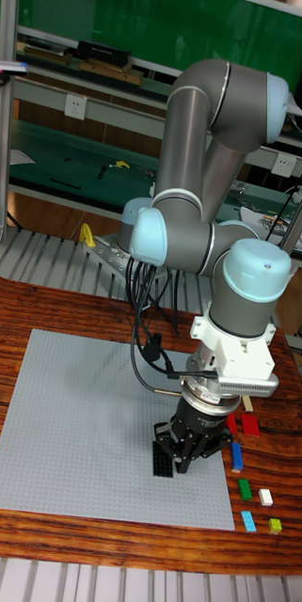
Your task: Build with small Lego blocks
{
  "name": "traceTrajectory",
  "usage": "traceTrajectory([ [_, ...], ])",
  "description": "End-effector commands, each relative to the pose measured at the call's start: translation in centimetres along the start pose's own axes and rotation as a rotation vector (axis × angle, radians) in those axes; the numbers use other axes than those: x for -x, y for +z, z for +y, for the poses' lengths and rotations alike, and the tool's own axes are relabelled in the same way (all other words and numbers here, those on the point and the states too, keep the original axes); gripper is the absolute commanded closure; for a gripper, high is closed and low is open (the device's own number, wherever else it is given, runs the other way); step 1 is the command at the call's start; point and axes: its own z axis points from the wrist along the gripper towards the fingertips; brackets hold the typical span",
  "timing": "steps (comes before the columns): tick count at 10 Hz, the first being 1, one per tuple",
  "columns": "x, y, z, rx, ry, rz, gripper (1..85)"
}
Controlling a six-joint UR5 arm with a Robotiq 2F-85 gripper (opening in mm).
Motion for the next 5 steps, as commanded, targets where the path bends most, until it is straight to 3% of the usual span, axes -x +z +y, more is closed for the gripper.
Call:
traceTrajectory([
  [1, 0.47, -0.43, 0.4, 0.017, -0.021, -0.019, 84.3],
  [5, 0.6, -0.43, 0.18, 0.009, -0.016, -0.024, 84.3],
])
